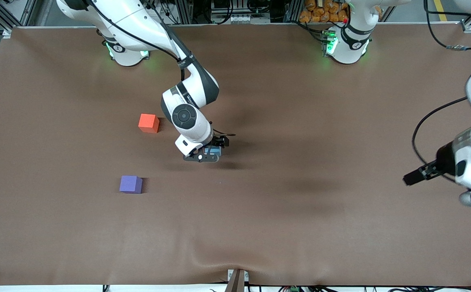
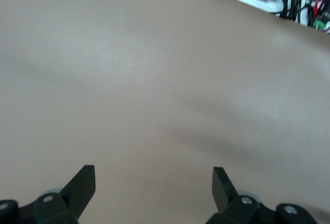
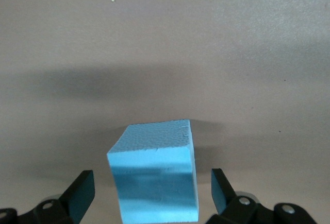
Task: Place blue block between orange and purple blocks
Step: 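Open the left gripper and withdraw it while the right gripper holds the cube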
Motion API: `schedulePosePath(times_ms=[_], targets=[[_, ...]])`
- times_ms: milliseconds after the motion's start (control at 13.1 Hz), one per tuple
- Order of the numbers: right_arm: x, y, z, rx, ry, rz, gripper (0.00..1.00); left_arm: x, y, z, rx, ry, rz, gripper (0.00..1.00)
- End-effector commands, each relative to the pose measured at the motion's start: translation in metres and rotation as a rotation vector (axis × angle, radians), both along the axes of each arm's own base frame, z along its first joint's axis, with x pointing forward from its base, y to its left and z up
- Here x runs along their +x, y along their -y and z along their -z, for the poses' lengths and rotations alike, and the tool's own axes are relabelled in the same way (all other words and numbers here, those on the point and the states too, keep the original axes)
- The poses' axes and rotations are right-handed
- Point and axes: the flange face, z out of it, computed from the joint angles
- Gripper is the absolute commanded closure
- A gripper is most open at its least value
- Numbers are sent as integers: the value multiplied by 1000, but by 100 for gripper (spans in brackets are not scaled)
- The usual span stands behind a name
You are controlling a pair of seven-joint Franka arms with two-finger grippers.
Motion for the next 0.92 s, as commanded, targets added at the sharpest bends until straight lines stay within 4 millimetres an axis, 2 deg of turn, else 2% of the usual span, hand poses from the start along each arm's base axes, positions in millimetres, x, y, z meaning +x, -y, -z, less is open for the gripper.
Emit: schedulePosePath(times_ms=[0, 153, 306, 383, 536, 612, 689, 765, 842], targets=[[-2, -5, 8, -13, -4, 23, 0, -16, -13, -13, 6, -26, 77, 0], [-8, -12, 14, -13, 2, 19, 0, -28, -24, -28, 8, -48, 72, 0], [-9, -13, 15, -11, 9, 18, 0, -43, -23, -39, 9, -68, 70, 0], [-8, -12, 15, -11, 9, 20, 14, -51, -23, -45, 10, -63, 72, 0], [-8, -12, 16, -11, 9, 20, 50, -64, -23, -56, 14, -57, 71, 0], [-5, -10, 12, -8, 13, 24, 64, -66, -23, -57, 15, -52, 72, 0], [-1, -6, 6, -4, 16, 23, 74, -67, -23, -59, 15, -49, 72, 0], [4, -2, -5, 3, 26, 20, 79, -67, -23, -59, 15, -49, 72, 0], [10, 7, -17, 9, 27, 17, 79, -69, -23, -63, 15, -43, 72, 0]])
